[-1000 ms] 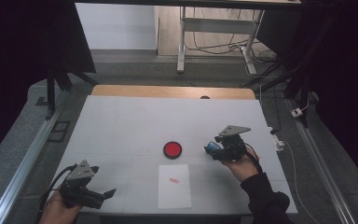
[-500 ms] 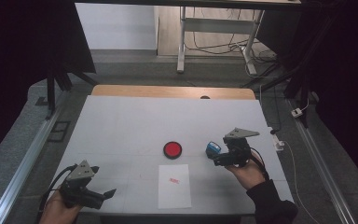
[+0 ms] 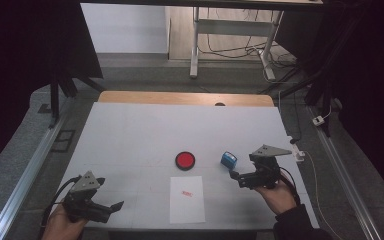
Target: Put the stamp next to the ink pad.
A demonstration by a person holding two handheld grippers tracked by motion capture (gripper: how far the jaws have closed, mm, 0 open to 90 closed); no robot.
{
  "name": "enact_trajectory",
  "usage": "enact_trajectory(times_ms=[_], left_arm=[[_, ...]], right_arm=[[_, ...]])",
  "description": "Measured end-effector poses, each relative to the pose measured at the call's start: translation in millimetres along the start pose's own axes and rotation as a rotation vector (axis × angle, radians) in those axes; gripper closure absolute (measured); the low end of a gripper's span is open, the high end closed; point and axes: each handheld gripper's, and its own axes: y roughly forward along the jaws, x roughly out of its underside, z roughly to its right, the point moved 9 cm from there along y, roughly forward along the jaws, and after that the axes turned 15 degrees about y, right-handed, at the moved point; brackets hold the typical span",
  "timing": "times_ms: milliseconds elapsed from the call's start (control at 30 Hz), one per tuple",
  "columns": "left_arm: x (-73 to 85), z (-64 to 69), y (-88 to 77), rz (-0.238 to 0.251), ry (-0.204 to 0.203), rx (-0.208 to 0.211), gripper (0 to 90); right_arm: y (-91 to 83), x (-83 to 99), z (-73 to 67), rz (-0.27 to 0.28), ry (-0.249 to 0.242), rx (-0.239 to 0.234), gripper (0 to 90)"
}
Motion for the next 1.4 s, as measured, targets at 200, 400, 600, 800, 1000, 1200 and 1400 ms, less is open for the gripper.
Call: enact_trajectory(times_ms=[200,400,600,800,1000,1200,1400], left_arm=[[0.1,-0.5,0.0,0.001,-0.006,-0.001,0.0],[0.3,-0.7,0.3,-0.002,-0.007,-0.001,0.0],[0.4,-1.3,-0.1,0.000,-0.015,-0.002,0.0],[0.4,-1.7,-0.6,0.005,-0.018,-0.004,0.0],[0.5,-2.3,-1.4,0.011,-0.023,-0.007,0.0],[1.0,-2.4,-2.2,0.015,-0.025,-0.009,0.0],[0.9,-1.9,-2.5,0.022,-0.024,-0.003,0.0]], right_arm=[[-12.9,6.9,-2.8,0.018,0.006,0.001,0.2],[-26.2,14.7,0.1,0.035,0.007,0.033,0.0],[-38.1,23.0,5.2,0.046,0.030,0.058,0.0],[-48.3,36.1,8.6,0.033,0.029,0.094,0.0],[-58.3,46.4,10.4,0.034,0.041,0.112,0.0],[-64.5,55.6,15.0,0.013,0.081,0.125,0.0],[-64.4,60.4,18.6,-0.010,0.107,0.134,0.0]])
